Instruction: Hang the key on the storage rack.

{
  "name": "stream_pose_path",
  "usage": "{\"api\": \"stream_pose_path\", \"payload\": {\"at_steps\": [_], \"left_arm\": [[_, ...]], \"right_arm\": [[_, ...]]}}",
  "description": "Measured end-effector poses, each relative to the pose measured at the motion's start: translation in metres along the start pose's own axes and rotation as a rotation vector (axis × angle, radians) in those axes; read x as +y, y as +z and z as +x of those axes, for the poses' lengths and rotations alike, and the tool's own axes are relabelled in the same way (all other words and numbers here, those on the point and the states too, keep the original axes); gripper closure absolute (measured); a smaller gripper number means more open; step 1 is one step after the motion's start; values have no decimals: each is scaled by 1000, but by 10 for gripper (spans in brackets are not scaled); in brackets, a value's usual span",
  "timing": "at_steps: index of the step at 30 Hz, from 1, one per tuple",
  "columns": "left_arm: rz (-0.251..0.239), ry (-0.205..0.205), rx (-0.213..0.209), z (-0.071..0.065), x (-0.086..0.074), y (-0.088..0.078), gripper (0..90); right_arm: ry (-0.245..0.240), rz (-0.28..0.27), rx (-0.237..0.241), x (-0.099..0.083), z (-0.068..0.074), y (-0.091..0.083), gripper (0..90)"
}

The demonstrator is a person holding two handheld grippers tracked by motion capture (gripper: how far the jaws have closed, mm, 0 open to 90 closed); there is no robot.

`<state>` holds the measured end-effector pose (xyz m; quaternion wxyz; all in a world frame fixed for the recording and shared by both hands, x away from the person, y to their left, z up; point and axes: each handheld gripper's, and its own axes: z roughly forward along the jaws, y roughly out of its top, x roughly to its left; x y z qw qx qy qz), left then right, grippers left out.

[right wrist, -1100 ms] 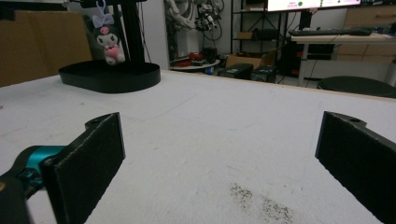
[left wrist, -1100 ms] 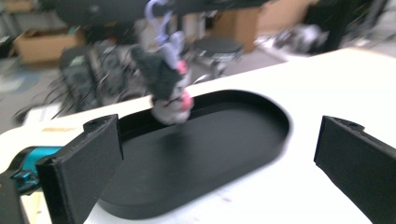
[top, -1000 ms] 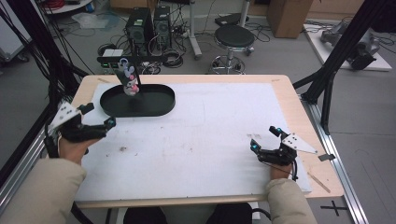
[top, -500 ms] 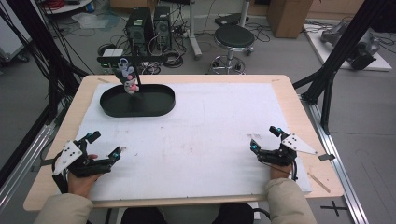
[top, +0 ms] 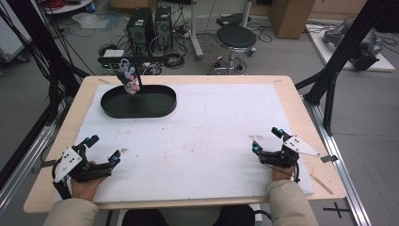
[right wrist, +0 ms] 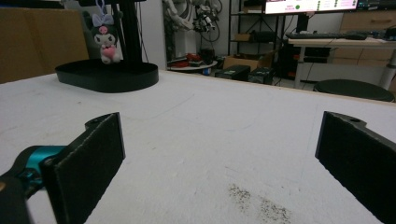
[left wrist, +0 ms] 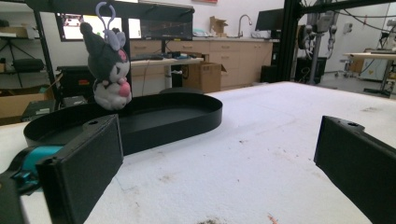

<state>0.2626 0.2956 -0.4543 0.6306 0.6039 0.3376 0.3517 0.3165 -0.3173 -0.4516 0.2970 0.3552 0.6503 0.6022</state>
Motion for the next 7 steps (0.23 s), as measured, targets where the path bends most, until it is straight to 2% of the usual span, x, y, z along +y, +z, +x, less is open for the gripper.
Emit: {"api": "stream_pose_path", "payload": {"at_steps": [3,7], "left_arm": [[-2,-10,1,1,0,0,17],[-3,-4,-1,0,0,0,17]], "right_arm": [[2,-2,1,0,0,0,5],[0,-1,-1,0,0,0,5]]}}
